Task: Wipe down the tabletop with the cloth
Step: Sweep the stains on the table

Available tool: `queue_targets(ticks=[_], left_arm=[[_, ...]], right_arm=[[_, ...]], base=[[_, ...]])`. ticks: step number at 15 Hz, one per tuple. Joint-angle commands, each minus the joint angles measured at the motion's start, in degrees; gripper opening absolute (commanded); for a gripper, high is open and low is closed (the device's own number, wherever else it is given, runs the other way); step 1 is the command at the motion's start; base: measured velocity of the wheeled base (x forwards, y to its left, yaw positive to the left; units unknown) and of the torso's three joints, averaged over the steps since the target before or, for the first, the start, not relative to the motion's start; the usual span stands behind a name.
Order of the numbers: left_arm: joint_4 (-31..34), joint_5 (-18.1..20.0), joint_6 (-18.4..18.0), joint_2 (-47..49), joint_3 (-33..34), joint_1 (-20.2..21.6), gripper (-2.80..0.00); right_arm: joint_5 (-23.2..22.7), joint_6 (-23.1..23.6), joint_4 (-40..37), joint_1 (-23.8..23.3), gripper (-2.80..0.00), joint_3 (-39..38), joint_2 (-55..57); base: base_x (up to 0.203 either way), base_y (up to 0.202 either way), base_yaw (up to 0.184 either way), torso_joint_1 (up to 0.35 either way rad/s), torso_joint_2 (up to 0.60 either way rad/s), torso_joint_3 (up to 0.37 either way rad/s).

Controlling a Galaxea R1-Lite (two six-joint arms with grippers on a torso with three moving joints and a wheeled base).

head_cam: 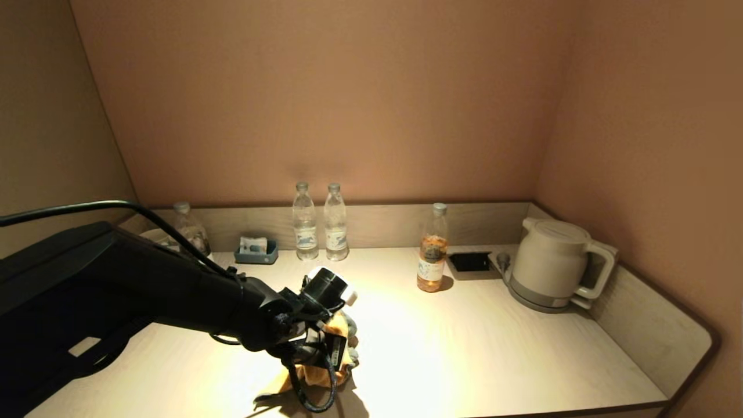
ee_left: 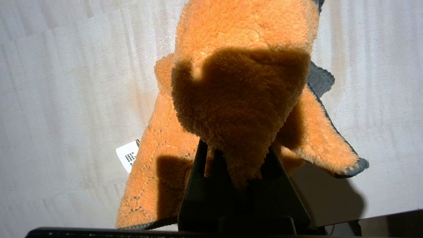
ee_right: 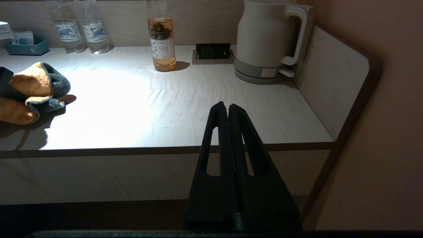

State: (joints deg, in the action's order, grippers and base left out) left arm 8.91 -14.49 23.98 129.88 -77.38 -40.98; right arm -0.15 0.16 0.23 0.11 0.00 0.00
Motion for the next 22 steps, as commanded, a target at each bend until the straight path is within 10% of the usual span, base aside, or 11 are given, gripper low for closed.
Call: queue_targets(ticks=[1,11,22], left_arm=[[0.0,0.0,0.6,1.3,-1.5,-1.3,-2.80],[0.4,-0.9,0.4,16.7,-22.7,-1.9,-2.80],[-3.5,-6.6,-14.6,24.2,-34.2,6.1,-2.80]], right_arm=[[0.0,0.0,0.0,0.0,-2.80,0.0,0.0],[0.0,0.0,0.0,0.0,-2.80,0.0,0.0],[0.0,0.0,0.0,0.0,-2.80,0.0,0.0]], base=[[0.000,0.000,0.000,0.000,0.00,0.000],[0.000,0.000,0.000,0.000,0.00,0.000],[0.000,0.000,0.000,0.000,0.00,0.000]])
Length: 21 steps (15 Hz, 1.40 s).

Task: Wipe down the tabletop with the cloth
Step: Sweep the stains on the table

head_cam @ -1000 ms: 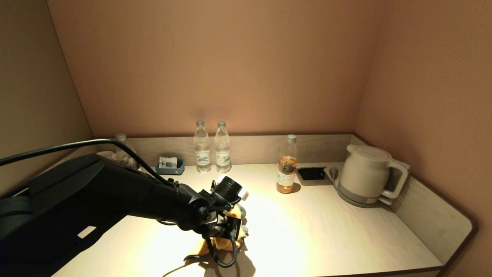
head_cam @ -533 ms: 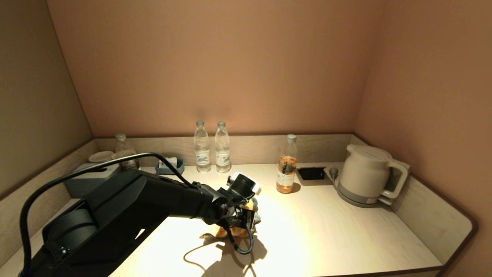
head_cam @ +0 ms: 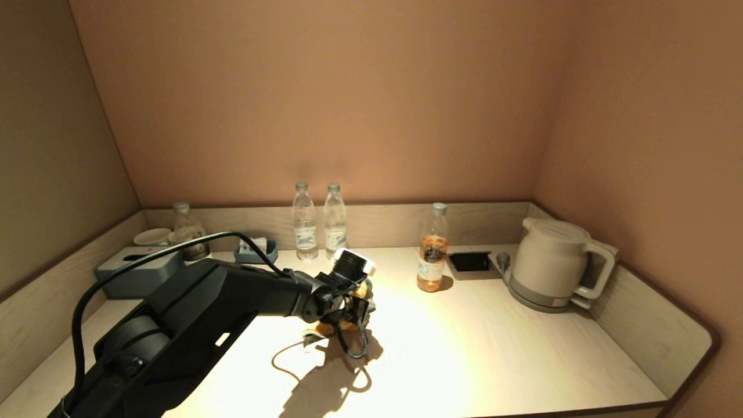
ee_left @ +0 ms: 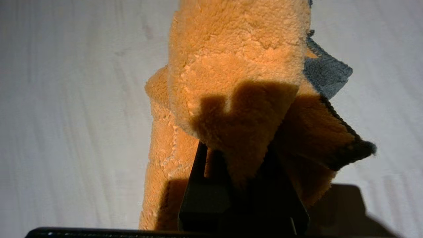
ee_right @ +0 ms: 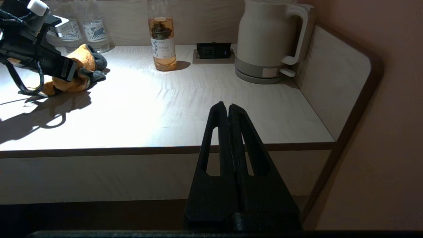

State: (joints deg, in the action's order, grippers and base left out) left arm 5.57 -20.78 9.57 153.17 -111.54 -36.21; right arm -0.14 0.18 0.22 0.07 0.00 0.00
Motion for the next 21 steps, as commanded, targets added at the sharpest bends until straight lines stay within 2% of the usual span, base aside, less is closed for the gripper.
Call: queue_targets(ticks=[1,3,6,8,10,12,15,18,21], left_arm=[[-0.6,-0.5,-0.5,1.1,-0.1,3.0,-2.80],[-0.3,-1.8,-0.1,-0.5,1.6,6.6,-2.80],[-0.5,-3.1,0.2,-4.8,8.8,10.7,-2.80],[-1.0,-3.1,0.5,-7.7,13.3,11.4,-2.80],[-3.1,-2.8,0.9,-11.3,22.9,11.2,-2.80],[-8.5,-2.6,1.1,-14.3,33.5,9.4,-2.80],[-17.7,-2.9,1.3,-16.9,43.7,1.4,-2.80],[-23.8,-3.1,1.4,-17.8,47.3,-4.6,-2.80],[-26.8,-3.0,1.0,-17.4,45.9,-8.9,-2.80]], right_arm=[[0.0,0.0,0.0,0.0,-2.80,0.0,0.0],[0.0,0.0,0.0,0.0,-2.80,0.0,0.0],[0.0,0.0,0.0,0.0,-2.80,0.0,0.0],[0.0,0.0,0.0,0.0,-2.80,0.0,0.0],[0.0,0.0,0.0,0.0,-2.80,0.0,0.0],[0.0,0.0,0.0,0.0,-2.80,0.0,0.0],[0.0,0.0,0.0,0.0,-2.80,0.0,0.0],[0.0,0.0,0.0,0.0,-2.80,0.0,0.0],[0.0,0.0,0.0,0.0,-2.80,0.0,0.0]], base=[[0.000,0.000,0.000,0.000,0.00,0.000],[0.000,0.000,0.000,0.000,0.00,0.000],[0.000,0.000,0.000,0.000,0.00,0.000],[0.000,0.000,0.000,0.000,0.00,0.000],[0.000,0.000,0.000,0.000,0.00,0.000],[0.000,0.000,0.000,0.000,0.00,0.000],[0.000,0.000,0.000,0.000,0.00,0.000],[0.000,0.000,0.000,0.000,0.00,0.000],[0.000,0.000,0.000,0.000,0.00,0.000]])
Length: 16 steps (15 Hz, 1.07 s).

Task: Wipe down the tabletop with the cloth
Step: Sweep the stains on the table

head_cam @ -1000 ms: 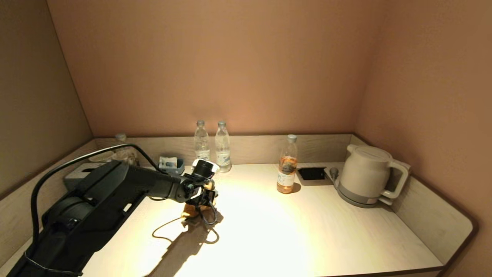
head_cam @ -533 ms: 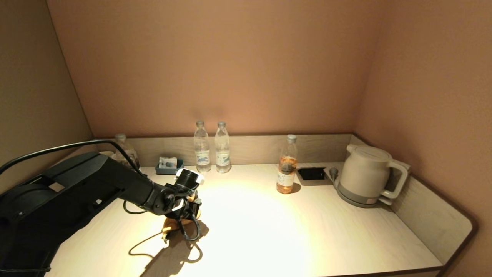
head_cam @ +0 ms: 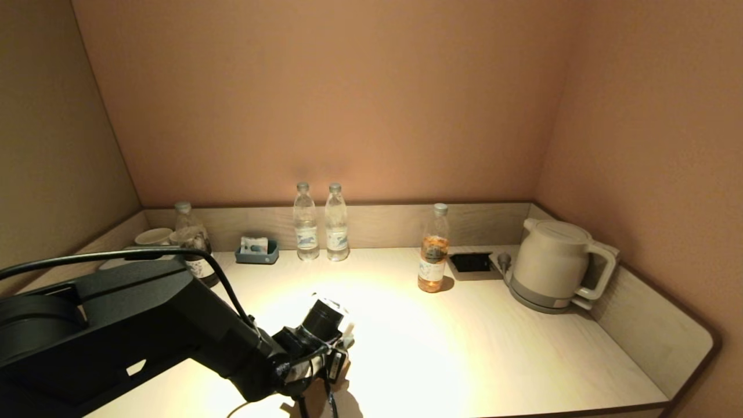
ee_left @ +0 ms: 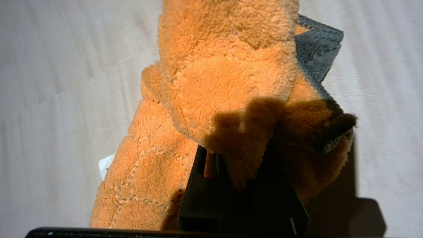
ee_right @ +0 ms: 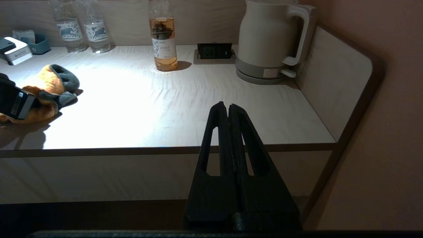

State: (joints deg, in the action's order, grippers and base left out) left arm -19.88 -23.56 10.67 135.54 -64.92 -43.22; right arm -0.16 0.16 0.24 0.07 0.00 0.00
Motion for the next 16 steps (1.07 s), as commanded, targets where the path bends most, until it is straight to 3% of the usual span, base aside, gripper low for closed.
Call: queue_targets(ticks=[1,9,12,16], left_arm=[[-1.6,-0.3,-0.1,0.3,-0.8,-2.1,-2.80],[-4.8,-0.2,-0.3,2.4,-4.6,-11.8,-2.80],[-5.5,-0.4,-0.1,2.1,-3.0,-11.8,-2.80],[-14.4,-2.1,-1.4,1.2,9.0,-6.9,-2.80]], right_arm=[[0.0,0.0,0.0,0.0,-2.80,0.0,0.0],[0.0,0.0,0.0,0.0,-2.80,0.0,0.0],[0.0,0.0,0.0,0.0,-2.80,0.0,0.0],[0.0,0.0,0.0,0.0,-2.80,0.0,0.0]], base=[[0.000,0.000,0.000,0.000,0.00,0.000],[0.000,0.000,0.000,0.000,0.00,0.000],[0.000,0.000,0.000,0.000,0.00,0.000],[0.000,0.000,0.000,0.000,0.00,0.000]])
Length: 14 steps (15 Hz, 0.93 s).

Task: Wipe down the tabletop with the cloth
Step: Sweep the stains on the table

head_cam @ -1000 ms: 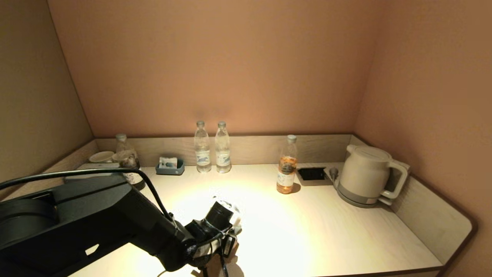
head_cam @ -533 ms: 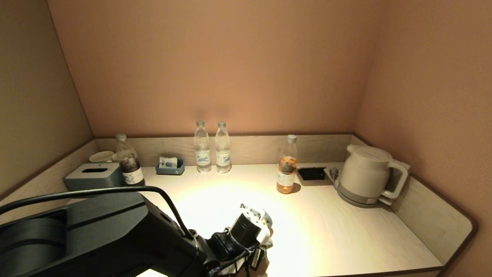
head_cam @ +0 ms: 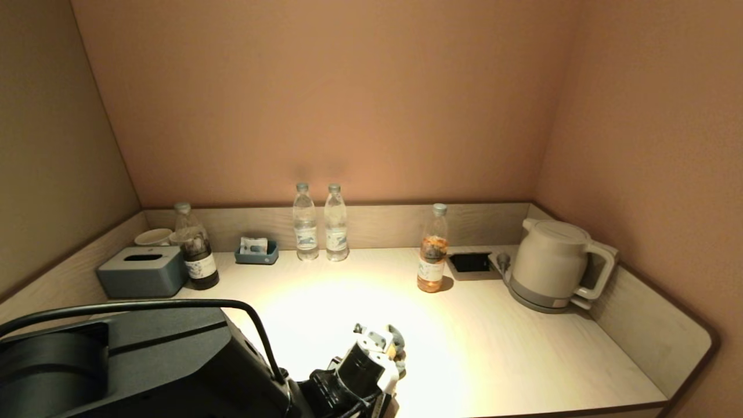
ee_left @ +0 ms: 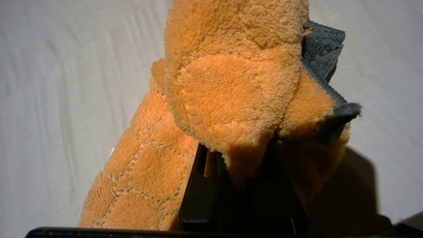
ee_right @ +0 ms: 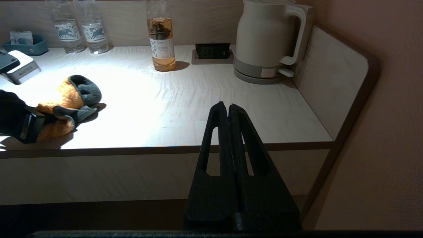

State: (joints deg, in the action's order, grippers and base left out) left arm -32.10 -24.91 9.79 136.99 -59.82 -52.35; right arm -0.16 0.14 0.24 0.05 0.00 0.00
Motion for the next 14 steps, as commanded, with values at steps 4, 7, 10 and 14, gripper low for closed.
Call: queue_targets(ticks=[4,7,10,14], left_arm=[[-16.1,-1.6,-6.9,0.3,11.8,10.6,-2.80],[-23.9,-1.6,-9.8,1.3,17.4,14.3,-2.80],[-35.0,-1.3,-14.0,1.5,24.3,19.6,-2.80],[-45.0,-0.9,-16.4,0.7,32.1,22.6,-2.80]], right_arm=[[0.0,0.0,0.0,0.0,-2.80,0.0,0.0],[0.0,0.0,0.0,0.0,-2.80,0.0,0.0],[0.0,0.0,0.0,0.0,-2.80,0.0,0.0],[0.0,0.0,0.0,0.0,-2.80,0.0,0.0]], base=[[0.000,0.000,0.000,0.000,0.00,0.000],[0.000,0.000,0.000,0.000,0.00,0.000],[0.000,0.000,0.000,0.000,0.00,0.000],[0.000,0.000,0.000,0.000,0.00,0.000]])
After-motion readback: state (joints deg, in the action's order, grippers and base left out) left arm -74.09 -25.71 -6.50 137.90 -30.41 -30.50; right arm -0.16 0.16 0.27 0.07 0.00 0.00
